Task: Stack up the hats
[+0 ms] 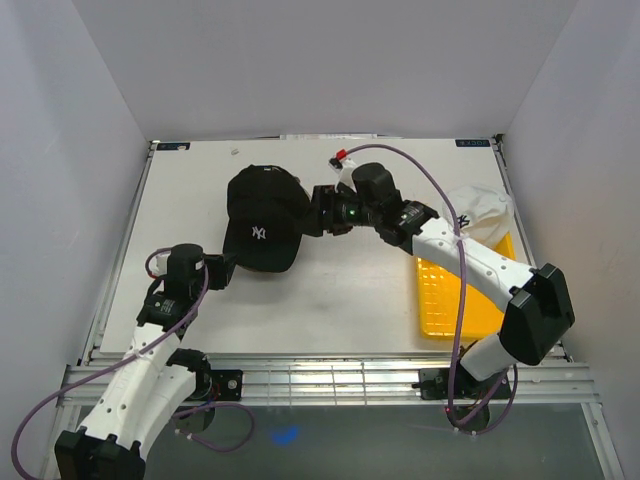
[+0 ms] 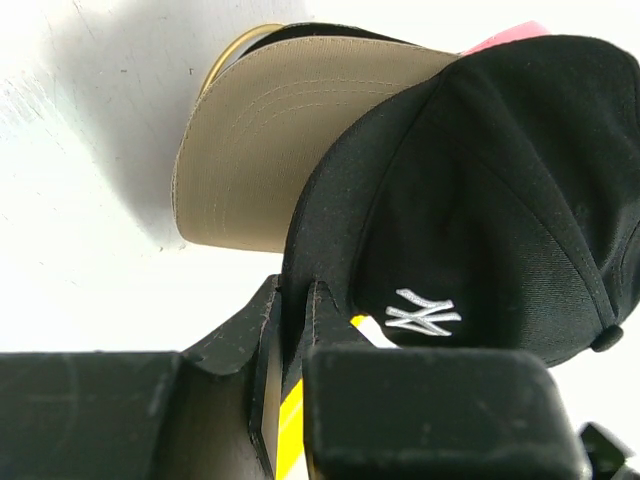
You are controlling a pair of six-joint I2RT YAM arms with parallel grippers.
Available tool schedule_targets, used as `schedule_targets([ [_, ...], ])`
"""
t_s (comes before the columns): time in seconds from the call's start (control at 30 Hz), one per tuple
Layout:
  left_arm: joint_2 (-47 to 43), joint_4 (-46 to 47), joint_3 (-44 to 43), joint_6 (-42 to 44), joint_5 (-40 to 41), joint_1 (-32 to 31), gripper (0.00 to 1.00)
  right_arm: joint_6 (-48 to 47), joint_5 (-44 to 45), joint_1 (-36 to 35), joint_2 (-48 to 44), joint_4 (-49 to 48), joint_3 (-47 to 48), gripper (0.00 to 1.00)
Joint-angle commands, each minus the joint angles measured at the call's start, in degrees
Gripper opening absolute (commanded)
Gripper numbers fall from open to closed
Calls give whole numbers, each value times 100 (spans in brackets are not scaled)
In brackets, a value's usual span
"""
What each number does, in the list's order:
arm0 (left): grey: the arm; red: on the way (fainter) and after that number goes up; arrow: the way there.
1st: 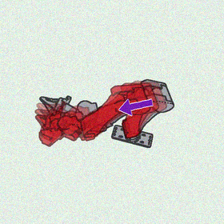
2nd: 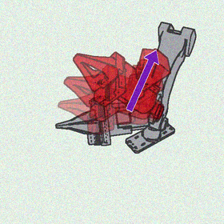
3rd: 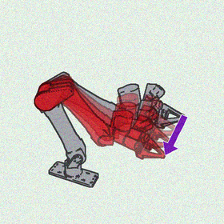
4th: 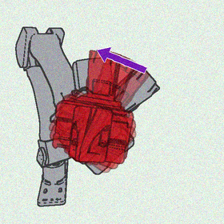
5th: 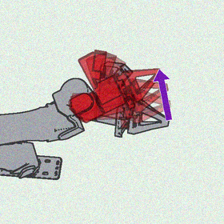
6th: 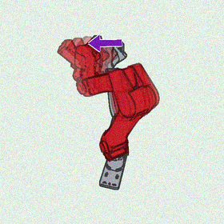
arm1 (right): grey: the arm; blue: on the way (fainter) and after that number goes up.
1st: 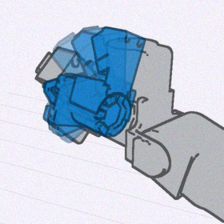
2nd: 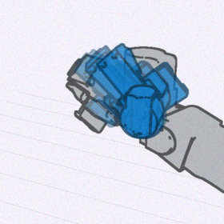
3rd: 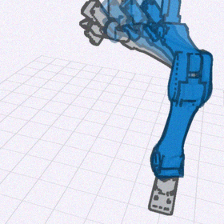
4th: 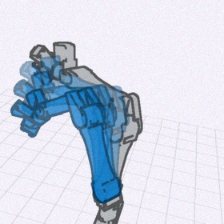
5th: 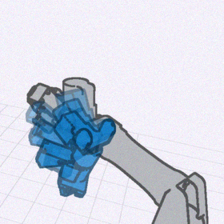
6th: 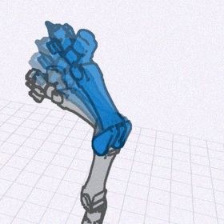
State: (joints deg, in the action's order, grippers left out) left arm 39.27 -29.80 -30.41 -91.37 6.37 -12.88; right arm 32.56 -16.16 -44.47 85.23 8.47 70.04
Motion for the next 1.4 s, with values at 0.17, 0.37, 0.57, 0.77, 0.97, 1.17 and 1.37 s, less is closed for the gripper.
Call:
schedule_targets([
  [0.17, 406, -1186, -26, 410, 734, 40, 0, -135, -369, 816, 862, 32, 2029, 75],
  [0.37, 538, -1309, -105, 445, 778, 40, 0, -504, -773, 1142, 2118, -3, 3233, 78],
  [0.57, 784, -1361, -254, 568, 796, 40, 0, -461, -1257, 1230, 3102, -372, 3840, 79],
  [0.77, 986, -1344, -386, 656, 795, 32, 0, -241, -1442, 1230, 3746, -372, 4378, 79],
  [0.97, 1118, -1335, -395, 682, 804, 40, 0, -197, -1556, 1186, 3764, -697, 3807, 78],
  [1.17, 1180, -1405, -369, 682, 848, 40, 0, -153, -1495, 1168, 3773, -733, 3403, 69],
  [1.37, 1391, -1590, -404, 638, 936, 40, 0, -188, -1372, 1168, 3817, -575, 3262, 53],
])
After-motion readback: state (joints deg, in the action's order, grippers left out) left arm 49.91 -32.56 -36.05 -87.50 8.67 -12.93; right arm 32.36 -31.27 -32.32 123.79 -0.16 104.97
